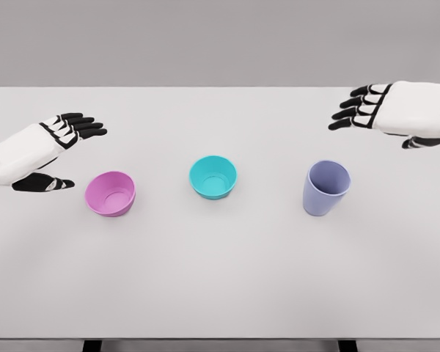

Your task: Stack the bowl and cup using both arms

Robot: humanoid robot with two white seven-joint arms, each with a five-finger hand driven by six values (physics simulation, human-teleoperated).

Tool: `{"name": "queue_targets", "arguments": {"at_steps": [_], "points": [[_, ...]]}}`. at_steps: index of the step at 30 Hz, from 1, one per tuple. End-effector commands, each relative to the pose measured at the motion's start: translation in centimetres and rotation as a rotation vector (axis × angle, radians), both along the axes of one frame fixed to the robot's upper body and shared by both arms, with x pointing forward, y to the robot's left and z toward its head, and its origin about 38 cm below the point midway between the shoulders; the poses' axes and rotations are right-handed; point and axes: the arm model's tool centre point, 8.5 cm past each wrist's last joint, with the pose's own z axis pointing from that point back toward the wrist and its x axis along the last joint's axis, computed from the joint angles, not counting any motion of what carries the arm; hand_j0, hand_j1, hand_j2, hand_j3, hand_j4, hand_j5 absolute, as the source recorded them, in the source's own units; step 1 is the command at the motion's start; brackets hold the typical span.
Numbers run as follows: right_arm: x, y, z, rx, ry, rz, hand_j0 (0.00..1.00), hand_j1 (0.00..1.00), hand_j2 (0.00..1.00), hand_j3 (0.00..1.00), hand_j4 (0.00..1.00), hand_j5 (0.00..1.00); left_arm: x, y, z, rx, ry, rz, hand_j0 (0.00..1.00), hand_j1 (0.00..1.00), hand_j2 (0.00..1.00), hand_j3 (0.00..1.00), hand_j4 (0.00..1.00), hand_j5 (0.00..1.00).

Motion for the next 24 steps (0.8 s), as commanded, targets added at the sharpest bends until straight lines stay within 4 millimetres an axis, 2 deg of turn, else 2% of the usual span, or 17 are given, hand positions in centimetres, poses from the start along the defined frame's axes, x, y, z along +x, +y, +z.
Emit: {"name": "queue_targets", "arguments": {"at_steps": [1, 4, 7, 9, 11, 13, 14, 15, 16, 20, 22, 24], "points": [[0.0, 0.5, -0.9, 0.001, 0.026, 0.012, 1.0, 1.0, 1.0, 1.0, 1.0, 1.0, 0.0, 0.0, 0.0, -0.006, 0.001, 0.002, 1.0, 1.0, 1.0, 1.0, 1.0, 1.0], [0.2, 0.6, 0.2, 0.006, -0.003, 0.015, 1.0, 1.0, 1.0, 1.0, 1.0, 1.0, 0.0, 0.0, 0.0, -0.005, 0.0, 0.001, 1.0, 1.0, 1.0, 1.0, 1.0, 1.0], [-0.1, -0.6, 0.8, -0.012, -0.01, -0.015, 1.0, 1.0, 1.0, 1.0, 1.0, 1.0, 0.2, 0.4, 0.0, -0.003, 0.001, 0.013, 1.0, 1.0, 1.0, 1.0, 1.0, 1.0], [-0.2, -1.2, 1.9, -0.006, -0.04, -0.03, 1.0, 1.0, 1.0, 1.0, 1.0, 1.0, 0.5, 0.5, 0.8, 0.045, 0.01, 0.003, 1.0, 1.0, 1.0, 1.0, 1.0, 1.0], [-0.4, -2.1, 2.5, -0.016, -0.05, -0.053, 1.0, 1.0, 1.0, 1.0, 1.0, 1.0, 0.9, 0.9, 1.9, 0.125, 0.106, -0.022, 1.0, 1.0, 1.0, 1.0, 1.0, 1.0], [0.0, -1.4, 3.0, 0.017, -0.074, -0.04, 1.0, 1.0, 1.0, 1.0, 1.0, 1.0, 0.3, 0.5, 1.8, 0.208, 0.247, -0.094, 1.0, 1.0, 1.0, 1.0, 1.0, 1.0], [0.4, -0.1, 3.5, 0.07, -0.1, -0.008, 1.0, 1.0, 1.0, 1.0, 1.0, 1.0, -0.2, -0.2, 2.0, 0.256, 0.298, -0.145, 1.0, 1.0, 1.0, 1.0, 1.0, 1.0], [0.5, 0.4, 3.1, 0.08, -0.093, 0.002, 1.0, 1.0, 1.0, 1.0, 1.0, 1.0, 0.0, -1.1, 3.0, 0.233, 0.283, -0.177, 1.0, 1.0, 1.0, 1.0, 1.0, 1.0], [0.5, 0.1, 3.0, 0.074, -0.091, -0.005, 1.0, 1.0, 1.0, 1.0, 1.0, 1.0, 0.3, -1.8, 3.4, 0.221, 0.285, -0.203, 1.0, 1.0, 1.0, 1.0, 1.0, 1.0], [0.5, 0.2, 3.1, 0.077, -0.093, -0.004, 1.0, 1.0, 1.0, 1.0, 1.0, 1.0, 1.6, -6.8, 4.1, 0.206, 0.345, -0.378, 1.0, 1.0, 1.0, 1.0, 1.0, 1.0], [0.5, 0.2, 3.1, 0.077, -0.093, -0.004, 1.0, 1.0, 1.0, 1.0, 1.0, 1.0, 2.6, -8.1, 3.9, 0.206, 0.445, -0.334, 1.0, 1.0, 1.0, 1.0, 1.0, 1.0], [0.6, 0.4, 3.0, 0.081, -0.091, 0.0, 1.0, 1.0, 1.0, 1.0, 1.0, 1.0, 3.4, -8.4, 3.6, 0.231, 0.498, -0.262, 1.0, 1.0, 1.0, 1.0, 1.0, 1.0]]}}
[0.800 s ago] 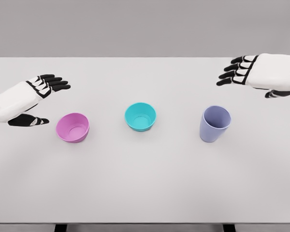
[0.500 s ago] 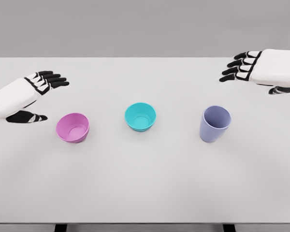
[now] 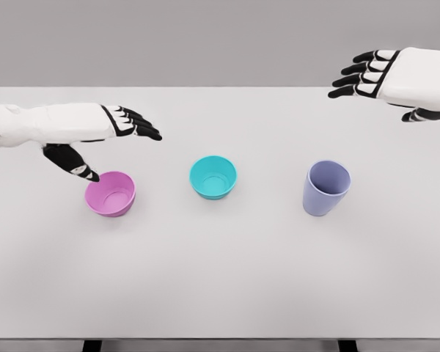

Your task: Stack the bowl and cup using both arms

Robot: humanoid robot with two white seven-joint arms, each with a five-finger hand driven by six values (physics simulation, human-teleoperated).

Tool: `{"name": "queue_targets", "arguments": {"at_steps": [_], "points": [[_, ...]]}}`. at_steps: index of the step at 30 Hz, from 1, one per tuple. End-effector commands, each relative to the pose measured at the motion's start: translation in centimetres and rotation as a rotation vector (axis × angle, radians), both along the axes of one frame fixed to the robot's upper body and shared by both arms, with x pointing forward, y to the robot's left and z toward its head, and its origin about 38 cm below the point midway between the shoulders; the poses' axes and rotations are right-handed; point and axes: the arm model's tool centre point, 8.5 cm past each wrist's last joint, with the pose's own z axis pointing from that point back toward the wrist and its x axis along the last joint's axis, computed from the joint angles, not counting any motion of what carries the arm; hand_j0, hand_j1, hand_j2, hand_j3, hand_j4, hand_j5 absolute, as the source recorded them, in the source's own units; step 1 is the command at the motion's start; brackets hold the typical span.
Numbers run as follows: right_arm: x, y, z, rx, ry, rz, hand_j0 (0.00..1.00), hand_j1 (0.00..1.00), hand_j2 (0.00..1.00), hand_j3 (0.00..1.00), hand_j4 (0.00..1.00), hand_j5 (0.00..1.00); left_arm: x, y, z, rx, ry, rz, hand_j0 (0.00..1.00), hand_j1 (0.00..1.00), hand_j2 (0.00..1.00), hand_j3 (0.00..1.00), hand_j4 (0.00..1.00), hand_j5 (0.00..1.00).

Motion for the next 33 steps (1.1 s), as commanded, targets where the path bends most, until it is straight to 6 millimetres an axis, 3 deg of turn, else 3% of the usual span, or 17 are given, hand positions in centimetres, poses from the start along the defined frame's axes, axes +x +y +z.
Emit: {"name": "queue_targets", "arguments": {"at_steps": [1, 17, 21, 33], "points": [[0.0, 0.0, 0.0, 0.007, 0.002, 0.0, 1.0, 1.0, 1.0, 1.0, 1.0, 1.0, -0.5, -0.3, -4.2, 0.043, 0.168, 0.064, 1.0, 1.0, 1.0, 1.0, 1.0, 1.0], [0.7, 0.3, -1.9, 0.046, 0.046, -0.003, 1.0, 1.0, 1.0, 1.0, 1.0, 1.0, -0.8, 0.3, -5.1, 0.224, 0.054, 0.056, 1.0, 1.0, 1.0, 1.0, 1.0, 1.0], [1.7, -1.4, -2.5, 0.06, 0.07, -0.065, 1.0, 1.0, 1.0, 1.0, 1.0, 1.0, -0.9, 0.4, -5.4, 0.233, 0.057, 0.057, 1.0, 1.0, 1.0, 1.0, 1.0, 1.0], [1.6, -1.5, -2.1, 0.053, 0.061, -0.065, 1.0, 1.0, 1.0, 1.0, 1.0, 1.0, -0.9, 0.7, -6.6, 0.268, 0.064, 0.064, 1.0, 1.0, 1.0, 1.0, 1.0, 1.0]]}}
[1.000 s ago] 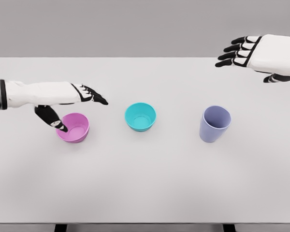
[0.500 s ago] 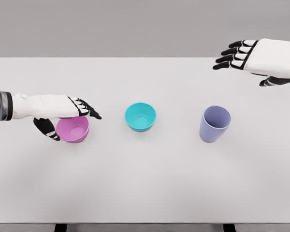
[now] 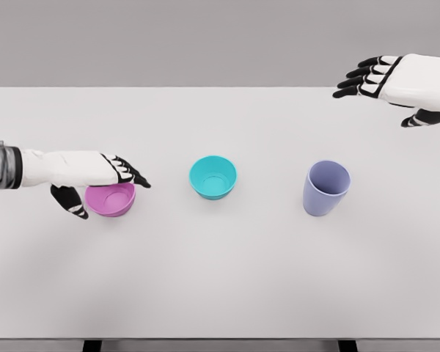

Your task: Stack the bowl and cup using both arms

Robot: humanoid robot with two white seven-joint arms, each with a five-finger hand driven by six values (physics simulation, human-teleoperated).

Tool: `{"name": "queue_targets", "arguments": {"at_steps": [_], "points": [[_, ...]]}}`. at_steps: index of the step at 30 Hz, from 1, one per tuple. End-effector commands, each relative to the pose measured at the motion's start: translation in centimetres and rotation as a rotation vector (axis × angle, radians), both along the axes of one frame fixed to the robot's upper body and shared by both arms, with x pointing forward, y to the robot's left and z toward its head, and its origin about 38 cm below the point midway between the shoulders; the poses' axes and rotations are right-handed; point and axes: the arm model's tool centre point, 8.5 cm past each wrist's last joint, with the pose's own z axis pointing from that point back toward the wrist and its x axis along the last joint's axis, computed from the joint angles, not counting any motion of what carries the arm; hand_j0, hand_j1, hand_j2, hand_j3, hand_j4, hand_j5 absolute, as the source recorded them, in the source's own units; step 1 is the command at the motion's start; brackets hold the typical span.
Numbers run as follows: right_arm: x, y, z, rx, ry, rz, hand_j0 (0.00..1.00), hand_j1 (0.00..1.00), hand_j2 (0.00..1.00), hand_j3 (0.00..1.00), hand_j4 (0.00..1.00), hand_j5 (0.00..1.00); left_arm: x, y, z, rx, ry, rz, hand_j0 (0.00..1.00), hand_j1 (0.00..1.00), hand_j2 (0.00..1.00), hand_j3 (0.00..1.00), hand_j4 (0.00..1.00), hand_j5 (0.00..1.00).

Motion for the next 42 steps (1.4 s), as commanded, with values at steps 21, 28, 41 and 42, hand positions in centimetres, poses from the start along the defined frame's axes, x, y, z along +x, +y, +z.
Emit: {"name": "queue_targets", "arguments": {"at_steps": [21, 28, 41, 42], "points": [[0.0, -0.3, 0.8, 0.018, -0.021, -0.01, 1.0, 1.0, 1.0, 1.0, 1.0, 1.0, 1.3, 0.4, -1.5, 0.024, 0.002, 0.035, 1.0, 1.0, 1.0, 1.0, 1.0, 1.0], [-0.1, -0.4, 0.7, 0.016, -0.018, -0.011, 1.0, 1.0, 1.0, 1.0, 1.0, 1.0, 1.3, 0.1, -2.0, 0.032, 0.008, 0.027, 1.0, 1.0, 1.0, 1.0, 1.0, 1.0], [-0.1, -0.5, 0.4, 0.015, -0.01, -0.014, 1.0, 1.0, 1.0, 1.0, 1.0, 1.0, 1.4, 0.2, -3.2, 0.034, 0.029, 0.034, 1.0, 1.0, 1.0, 1.0, 1.0, 1.0], [-0.1, -0.5, 0.4, 0.015, -0.01, -0.014, 1.0, 1.0, 1.0, 1.0, 1.0, 1.0, 1.4, 0.2, -3.2, 0.034, 0.029, 0.034, 1.0, 1.0, 1.0, 1.0, 1.0, 1.0]]}}
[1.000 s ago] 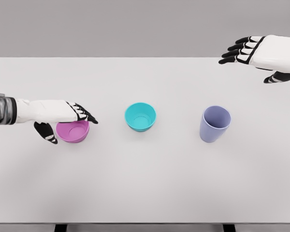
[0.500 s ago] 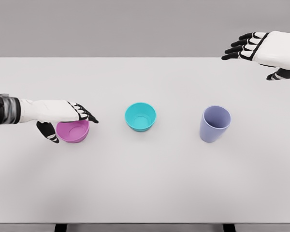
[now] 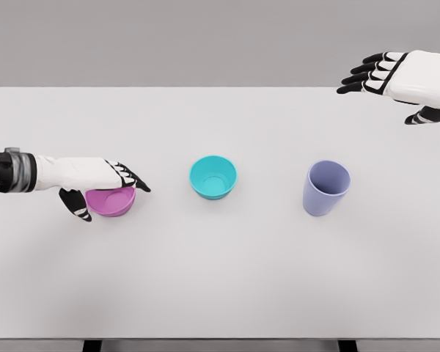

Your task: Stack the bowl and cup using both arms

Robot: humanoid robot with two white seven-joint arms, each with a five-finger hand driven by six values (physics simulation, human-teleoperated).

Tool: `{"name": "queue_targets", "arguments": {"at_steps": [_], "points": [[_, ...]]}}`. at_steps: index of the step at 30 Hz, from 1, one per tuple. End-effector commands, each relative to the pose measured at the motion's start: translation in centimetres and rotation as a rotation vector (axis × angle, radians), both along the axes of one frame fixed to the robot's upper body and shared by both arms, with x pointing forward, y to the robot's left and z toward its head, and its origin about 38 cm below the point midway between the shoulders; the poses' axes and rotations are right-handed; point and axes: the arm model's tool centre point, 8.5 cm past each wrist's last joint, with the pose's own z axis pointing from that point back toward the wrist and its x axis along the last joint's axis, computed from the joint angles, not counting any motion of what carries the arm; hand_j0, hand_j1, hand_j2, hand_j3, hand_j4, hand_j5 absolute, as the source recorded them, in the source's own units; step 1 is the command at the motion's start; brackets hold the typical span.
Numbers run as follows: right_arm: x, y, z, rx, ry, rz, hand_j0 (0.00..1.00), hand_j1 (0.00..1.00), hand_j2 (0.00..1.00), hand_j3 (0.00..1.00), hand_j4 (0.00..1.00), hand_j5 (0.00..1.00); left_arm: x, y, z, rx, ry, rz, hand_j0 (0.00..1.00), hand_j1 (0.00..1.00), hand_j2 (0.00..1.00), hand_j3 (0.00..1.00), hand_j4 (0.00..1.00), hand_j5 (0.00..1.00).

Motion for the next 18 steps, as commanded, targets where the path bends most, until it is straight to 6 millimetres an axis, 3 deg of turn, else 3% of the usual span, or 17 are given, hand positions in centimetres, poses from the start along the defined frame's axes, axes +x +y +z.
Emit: {"name": "queue_targets", "arguments": {"at_steps": [1, 18], "points": [[0.0, -0.03, 0.06, 0.004, 0.001, -0.002, 1.0, 1.0, 1.0, 1.0, 1.0, 1.0, 0.02, 0.03, 0.01, -0.003, 0.002, 0.002, 1.0, 1.0, 1.0, 1.0, 1.0, 1.0], [0.03, -0.05, -0.36, 0.009, 0.01, -0.004, 1.0, 1.0, 1.0, 1.0, 1.0, 1.0, 0.4, 0.53, 0.12, 0.011, -0.01, 0.013, 1.0, 1.0, 1.0, 1.0, 1.0, 1.0]]}}
